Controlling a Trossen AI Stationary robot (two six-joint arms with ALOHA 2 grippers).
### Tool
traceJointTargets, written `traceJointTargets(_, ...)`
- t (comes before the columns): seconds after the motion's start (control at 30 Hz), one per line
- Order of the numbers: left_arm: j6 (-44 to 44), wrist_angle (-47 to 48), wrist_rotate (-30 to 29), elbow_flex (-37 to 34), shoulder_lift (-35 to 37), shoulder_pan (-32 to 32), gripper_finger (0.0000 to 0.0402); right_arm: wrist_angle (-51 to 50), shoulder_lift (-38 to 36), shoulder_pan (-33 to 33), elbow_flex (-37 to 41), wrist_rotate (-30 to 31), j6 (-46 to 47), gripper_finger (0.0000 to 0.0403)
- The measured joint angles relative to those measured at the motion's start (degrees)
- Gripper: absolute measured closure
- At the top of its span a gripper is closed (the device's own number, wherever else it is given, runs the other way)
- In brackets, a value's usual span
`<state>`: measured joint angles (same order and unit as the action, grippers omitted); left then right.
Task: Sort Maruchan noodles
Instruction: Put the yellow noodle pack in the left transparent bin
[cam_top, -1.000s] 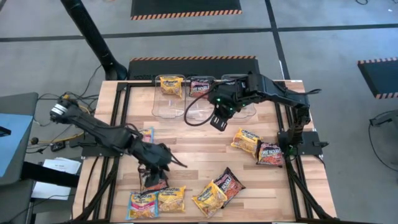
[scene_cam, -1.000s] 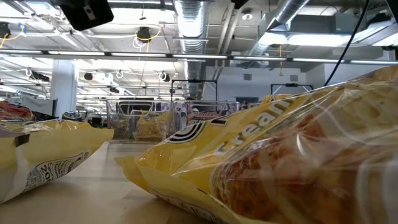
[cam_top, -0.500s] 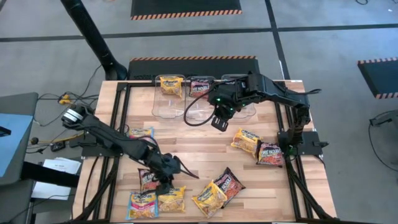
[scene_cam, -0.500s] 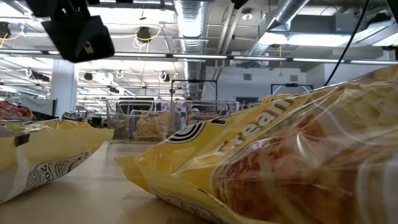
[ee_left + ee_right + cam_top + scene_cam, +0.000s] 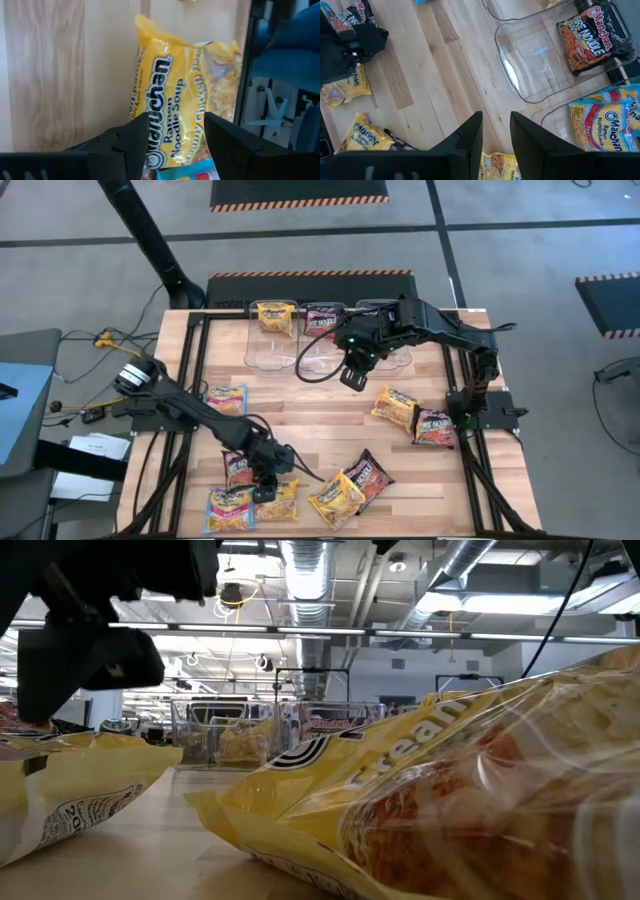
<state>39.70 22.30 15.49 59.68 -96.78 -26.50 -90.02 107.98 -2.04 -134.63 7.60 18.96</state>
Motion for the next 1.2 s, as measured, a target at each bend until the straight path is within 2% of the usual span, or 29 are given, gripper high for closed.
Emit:
traceJointTargets(0.27, 0.55, -0.70, -1.71, 0.00, -2.96, 0.07, 0.0225, 0.01, 0.01, 0.00, 0.00, -0.02, 0.00, 0.0278)
traceJointTargets(0.87, 3.99, -7.44, 1.64, 0.18, -8.62, -0.49, 0.0228, 0.04, 0.04, 0.00, 0.02, -0.03, 0.00, 0.0278)
traceJointTargets(1.0, 4.31, -7.81, 3.26, 0.19, -10.18, -0.61, 0.0250, 0.08, 0.04, 0.00, 0.02, -0.02, 0.00, 0.0278)
traceJointTargets(1.2, 3.73, -9.12, 5.12, 0.19, -10.72, -0.66, 0.0325, 0.20, 0.04, 0.00, 0.02, -0.02, 0.02, 0.0278)
